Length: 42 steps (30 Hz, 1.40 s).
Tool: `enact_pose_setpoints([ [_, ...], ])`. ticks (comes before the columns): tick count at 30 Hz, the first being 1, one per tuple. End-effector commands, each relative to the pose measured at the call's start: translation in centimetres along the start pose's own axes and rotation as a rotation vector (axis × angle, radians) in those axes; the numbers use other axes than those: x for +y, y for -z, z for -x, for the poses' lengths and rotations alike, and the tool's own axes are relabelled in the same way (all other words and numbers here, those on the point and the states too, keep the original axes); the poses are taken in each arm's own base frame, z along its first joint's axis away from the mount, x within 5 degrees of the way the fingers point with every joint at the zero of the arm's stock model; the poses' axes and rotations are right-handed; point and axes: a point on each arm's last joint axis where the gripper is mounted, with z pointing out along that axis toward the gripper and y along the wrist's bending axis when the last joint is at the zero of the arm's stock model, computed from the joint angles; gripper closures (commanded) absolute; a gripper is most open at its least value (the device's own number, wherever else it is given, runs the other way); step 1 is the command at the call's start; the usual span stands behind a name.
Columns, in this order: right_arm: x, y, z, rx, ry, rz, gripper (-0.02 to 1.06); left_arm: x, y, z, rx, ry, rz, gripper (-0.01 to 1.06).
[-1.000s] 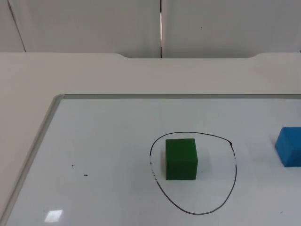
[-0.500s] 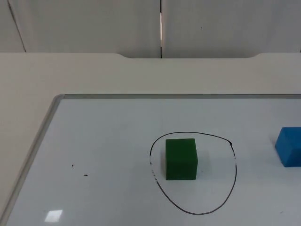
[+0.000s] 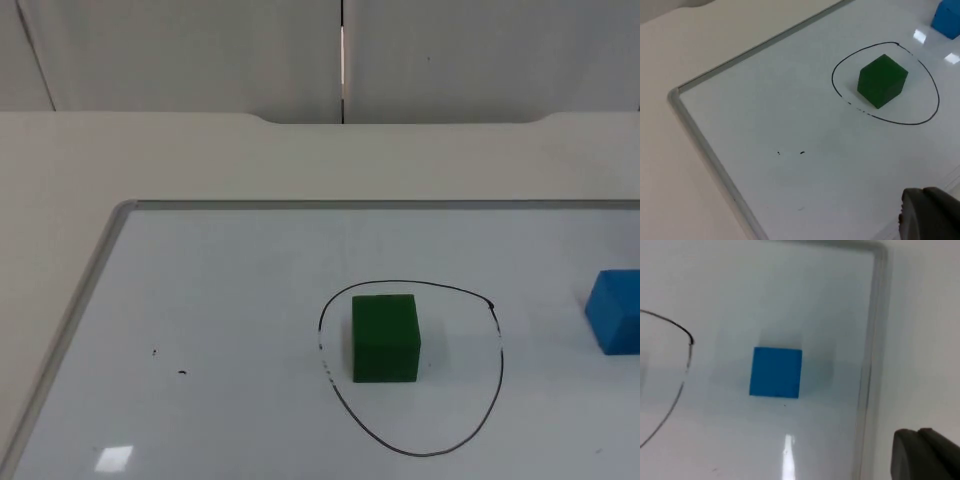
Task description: Push the two cubes into the marked area.
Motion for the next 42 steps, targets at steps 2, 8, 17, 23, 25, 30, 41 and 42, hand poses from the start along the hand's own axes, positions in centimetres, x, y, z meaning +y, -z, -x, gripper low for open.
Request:
enact_pose_setpoints([
  [2,0.1,-3.7,0.5,0.054,-0.012,-0.024,1.05,-0.3,1.2,-1.1,-0.023,0.000,-0.012,1.05],
  [8,0.3,-8.7,0.8,0.135,-0.037,-0.049,1.05,-0.6,2.5,-2.4,-0.051,0.009,-0.026,1.05],
  [17,0.5,-14.5,0.8,0.175,-0.022,-0.063,1.05,-0.8,2.8,-3.3,0.004,0.024,-0.042,1.05],
  [23,0.7,-16.9,1.0,0.205,-0.028,-0.060,1.05,-0.9,2.8,-3.2,-0.004,0.010,-0.046,1.05],
  [25,0.7,-17.4,1.0,0.210,-0.032,-0.059,1.05,-0.9,2.8,-3.2,-0.004,0.006,-0.046,1.05],
  [30,1.0,-19.5,0.6,0.218,-0.049,-0.051,1.05,-1.0,2.8,-3.3,-0.001,-0.004,-0.058,1.05],
  [41,1.3,-22.3,-0.3,0.282,-0.078,-0.043,1.05,-0.8,2.8,-3.3,0.002,-0.015,-0.043,1.05],
  [42,1.3,-22.4,-0.4,0.282,-0.082,-0.041,1.05,-0.8,2.8,-3.3,0.002,-0.015,-0.043,1.05],
])
